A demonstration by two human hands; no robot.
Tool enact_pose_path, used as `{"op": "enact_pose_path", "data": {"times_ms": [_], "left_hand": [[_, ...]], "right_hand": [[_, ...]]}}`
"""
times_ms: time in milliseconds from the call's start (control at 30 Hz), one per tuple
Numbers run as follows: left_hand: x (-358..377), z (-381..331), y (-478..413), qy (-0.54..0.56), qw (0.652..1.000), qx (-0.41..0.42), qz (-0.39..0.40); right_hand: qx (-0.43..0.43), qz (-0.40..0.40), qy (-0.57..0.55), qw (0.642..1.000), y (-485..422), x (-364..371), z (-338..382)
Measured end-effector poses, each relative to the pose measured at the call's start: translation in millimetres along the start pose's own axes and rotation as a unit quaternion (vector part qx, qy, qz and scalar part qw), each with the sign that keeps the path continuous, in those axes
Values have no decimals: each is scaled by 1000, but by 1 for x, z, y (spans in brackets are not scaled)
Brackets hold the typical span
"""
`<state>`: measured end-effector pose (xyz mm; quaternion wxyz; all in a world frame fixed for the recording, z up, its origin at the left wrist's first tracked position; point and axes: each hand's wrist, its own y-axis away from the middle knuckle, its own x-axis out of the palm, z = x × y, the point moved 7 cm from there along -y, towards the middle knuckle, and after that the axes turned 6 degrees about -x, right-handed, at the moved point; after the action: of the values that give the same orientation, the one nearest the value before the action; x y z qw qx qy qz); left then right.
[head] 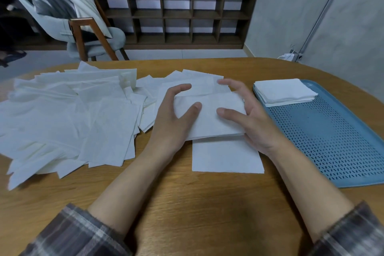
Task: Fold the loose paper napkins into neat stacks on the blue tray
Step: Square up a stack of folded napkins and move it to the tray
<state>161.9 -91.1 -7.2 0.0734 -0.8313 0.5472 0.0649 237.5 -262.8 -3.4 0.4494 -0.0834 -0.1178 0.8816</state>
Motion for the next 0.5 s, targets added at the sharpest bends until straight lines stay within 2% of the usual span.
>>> {"op": "enact_pose_path", "data": {"times_ms": [100,167,267,333,433,500], "left_hand": [[-3,0,-2,-27,999,29,-15],[-1,-3,1,-64,996,58,-18],[7,-18,10,-179,967,177,-33],[20,-25,17,-191,954,224,52],[47,-11,28,-234,924,179,245],[57,1,34,-277,899,148,304]], "right_hand": [[-13,24,87,996,1,0,2],[-11,-7,124,992,0,-7,-1],[-29,-73,155,985,-3,-21,-2],[-44,-98,157,982,-3,-28,-3],[-48,-105,161,980,-3,-29,-3],[-41,-104,159,981,-3,-28,-4]]}}
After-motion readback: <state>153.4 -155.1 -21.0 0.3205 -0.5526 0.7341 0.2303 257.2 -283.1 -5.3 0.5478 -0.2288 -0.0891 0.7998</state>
